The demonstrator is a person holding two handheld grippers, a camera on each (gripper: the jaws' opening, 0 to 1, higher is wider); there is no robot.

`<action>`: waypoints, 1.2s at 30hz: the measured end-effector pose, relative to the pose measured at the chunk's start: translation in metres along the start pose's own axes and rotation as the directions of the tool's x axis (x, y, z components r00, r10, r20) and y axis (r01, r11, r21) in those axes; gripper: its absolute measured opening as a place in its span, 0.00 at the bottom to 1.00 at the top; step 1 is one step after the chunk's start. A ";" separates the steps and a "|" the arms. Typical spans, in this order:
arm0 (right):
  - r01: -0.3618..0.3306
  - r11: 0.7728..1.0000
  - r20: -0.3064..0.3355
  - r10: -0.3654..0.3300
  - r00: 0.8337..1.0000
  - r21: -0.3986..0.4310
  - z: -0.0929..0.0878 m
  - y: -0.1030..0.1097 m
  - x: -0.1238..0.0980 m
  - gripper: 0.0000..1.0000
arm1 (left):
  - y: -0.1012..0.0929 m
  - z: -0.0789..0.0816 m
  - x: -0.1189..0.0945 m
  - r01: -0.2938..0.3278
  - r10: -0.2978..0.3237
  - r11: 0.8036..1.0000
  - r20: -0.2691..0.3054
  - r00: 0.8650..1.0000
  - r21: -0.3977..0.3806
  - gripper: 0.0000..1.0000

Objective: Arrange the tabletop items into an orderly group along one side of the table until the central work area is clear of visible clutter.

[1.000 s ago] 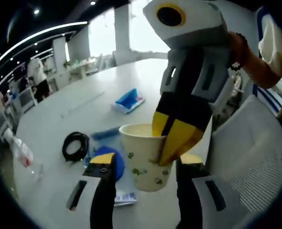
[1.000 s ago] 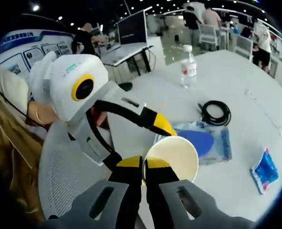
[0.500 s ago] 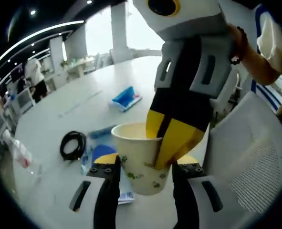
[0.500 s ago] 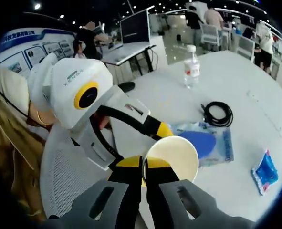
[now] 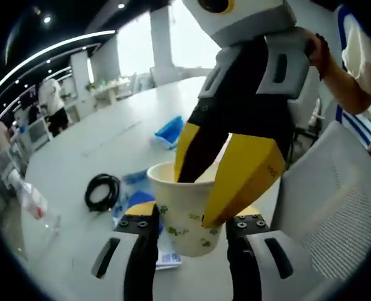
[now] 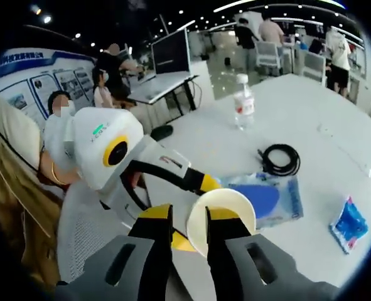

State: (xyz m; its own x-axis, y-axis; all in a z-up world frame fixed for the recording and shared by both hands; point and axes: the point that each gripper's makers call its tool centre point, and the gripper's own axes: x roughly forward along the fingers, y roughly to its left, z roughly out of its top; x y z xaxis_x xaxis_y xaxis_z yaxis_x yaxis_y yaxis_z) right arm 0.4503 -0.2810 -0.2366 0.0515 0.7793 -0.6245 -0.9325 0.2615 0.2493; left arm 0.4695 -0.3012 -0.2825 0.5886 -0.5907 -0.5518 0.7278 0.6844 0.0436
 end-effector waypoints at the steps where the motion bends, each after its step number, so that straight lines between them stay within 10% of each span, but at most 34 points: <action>1: 0.006 1.000 0.014 -0.006 1.000 0.010 0.002 -0.002 -0.001 0.23 | 0.001 -0.002 0.000 -0.003 0.003 1.000 -0.006 1.000 -0.006 0.40; 10: 0.097 0.991 0.122 -0.108 0.987 0.098 0.020 -0.030 -0.012 0.59 | 0.022 -0.008 -0.010 -0.084 0.084 0.994 -0.003 0.996 -0.069 0.40; 22: 0.115 0.967 0.217 -0.165 0.962 0.225 0.026 -0.056 -0.026 0.71 | 0.047 0.008 -0.022 -0.171 0.189 0.973 0.106 0.976 -0.155 0.40; 36: 0.154 0.944 0.213 -0.221 0.952 0.292 0.017 -0.094 -0.016 0.71 | 0.089 0.028 -0.054 -0.368 0.402 0.912 0.217 0.890 -0.179 0.40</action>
State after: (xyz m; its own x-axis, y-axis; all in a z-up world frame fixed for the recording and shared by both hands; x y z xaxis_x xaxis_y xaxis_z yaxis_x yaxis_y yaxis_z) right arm 0.5429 -0.3086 -0.2372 0.3312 0.8051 -0.4921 -0.7676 0.5332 0.3557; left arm 0.5125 -0.2199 -0.2251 0.8925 -0.3434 -0.2925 0.3843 0.9184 0.0943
